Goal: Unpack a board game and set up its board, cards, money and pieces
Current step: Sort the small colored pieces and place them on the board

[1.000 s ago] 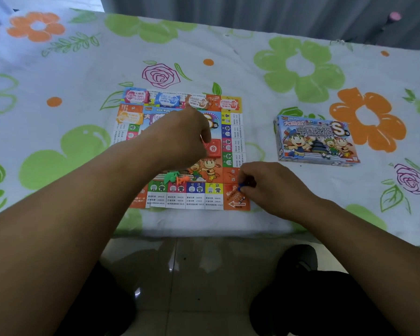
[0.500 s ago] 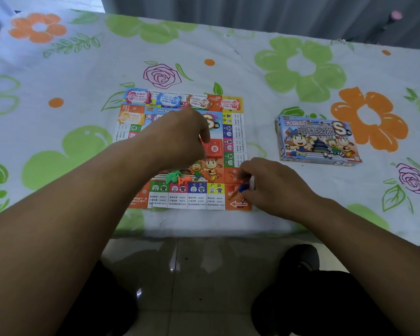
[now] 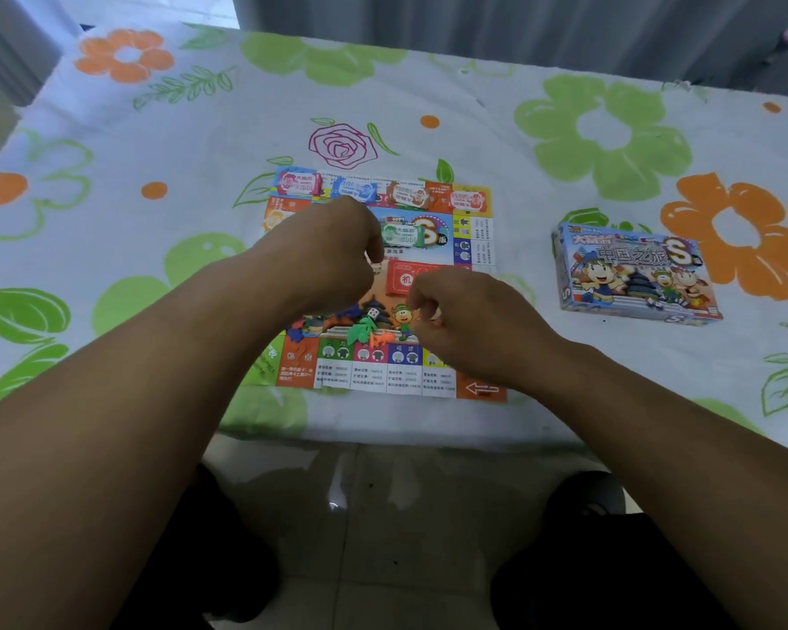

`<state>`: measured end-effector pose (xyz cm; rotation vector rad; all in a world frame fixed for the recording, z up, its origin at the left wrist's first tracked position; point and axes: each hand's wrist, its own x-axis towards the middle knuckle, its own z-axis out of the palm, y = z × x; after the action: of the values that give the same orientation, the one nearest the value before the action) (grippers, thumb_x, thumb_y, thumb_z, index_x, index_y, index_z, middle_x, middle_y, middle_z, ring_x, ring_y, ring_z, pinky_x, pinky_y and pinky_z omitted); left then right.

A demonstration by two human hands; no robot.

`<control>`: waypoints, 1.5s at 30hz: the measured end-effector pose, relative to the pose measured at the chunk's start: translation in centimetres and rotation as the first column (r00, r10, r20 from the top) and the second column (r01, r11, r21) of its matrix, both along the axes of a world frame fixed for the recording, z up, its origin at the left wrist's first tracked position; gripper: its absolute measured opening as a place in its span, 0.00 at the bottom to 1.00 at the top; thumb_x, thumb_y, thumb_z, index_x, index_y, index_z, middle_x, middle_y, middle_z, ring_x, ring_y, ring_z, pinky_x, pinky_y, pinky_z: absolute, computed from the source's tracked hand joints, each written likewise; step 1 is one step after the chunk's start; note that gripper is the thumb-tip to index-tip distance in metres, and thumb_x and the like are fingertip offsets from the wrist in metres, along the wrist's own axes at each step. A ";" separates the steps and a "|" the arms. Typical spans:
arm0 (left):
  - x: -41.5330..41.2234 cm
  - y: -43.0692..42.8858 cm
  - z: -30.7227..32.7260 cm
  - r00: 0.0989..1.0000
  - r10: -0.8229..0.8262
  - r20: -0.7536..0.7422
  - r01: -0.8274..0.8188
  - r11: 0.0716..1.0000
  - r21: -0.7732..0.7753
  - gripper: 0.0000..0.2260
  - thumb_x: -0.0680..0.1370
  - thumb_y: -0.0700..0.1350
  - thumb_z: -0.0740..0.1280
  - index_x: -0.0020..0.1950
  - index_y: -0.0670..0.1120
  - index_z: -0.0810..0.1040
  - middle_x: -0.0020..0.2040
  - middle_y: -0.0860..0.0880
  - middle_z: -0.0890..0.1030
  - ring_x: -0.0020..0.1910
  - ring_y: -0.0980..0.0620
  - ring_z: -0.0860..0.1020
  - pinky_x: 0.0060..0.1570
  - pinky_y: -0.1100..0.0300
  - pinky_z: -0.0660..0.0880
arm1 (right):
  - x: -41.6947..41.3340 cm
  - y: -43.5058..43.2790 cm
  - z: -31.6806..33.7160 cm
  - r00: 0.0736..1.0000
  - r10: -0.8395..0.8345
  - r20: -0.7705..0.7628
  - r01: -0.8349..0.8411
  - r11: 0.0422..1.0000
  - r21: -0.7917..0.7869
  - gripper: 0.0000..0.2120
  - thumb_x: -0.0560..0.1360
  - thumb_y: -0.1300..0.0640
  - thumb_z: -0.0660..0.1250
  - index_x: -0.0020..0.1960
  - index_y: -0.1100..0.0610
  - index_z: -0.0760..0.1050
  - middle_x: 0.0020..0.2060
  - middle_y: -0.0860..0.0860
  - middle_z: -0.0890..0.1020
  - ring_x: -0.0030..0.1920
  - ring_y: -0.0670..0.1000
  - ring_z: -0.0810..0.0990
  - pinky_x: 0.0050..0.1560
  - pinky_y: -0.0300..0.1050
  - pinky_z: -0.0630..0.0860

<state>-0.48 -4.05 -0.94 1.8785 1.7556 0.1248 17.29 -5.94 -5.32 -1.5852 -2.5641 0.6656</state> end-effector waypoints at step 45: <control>1.6 -1.7 0.2 0.992 -0.123 -0.019 0.122 0.992 -0.035 0.12 0.77 0.38 0.67 0.60 0.48 0.79 0.54 0.50 0.81 0.52 0.49 0.79 0.52 0.53 0.77 | 5.2 -2.0 1.6 1.000 -0.008 0.029 0.012 0.993 -0.117 0.10 0.82 0.56 0.63 0.60 0.54 0.79 0.54 0.49 0.79 0.53 0.50 0.78 0.52 0.46 0.76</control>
<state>1.12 -5.74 -0.72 1.9634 1.6408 0.0293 22.44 -7.99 -3.75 -1.6520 -2.5797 0.8122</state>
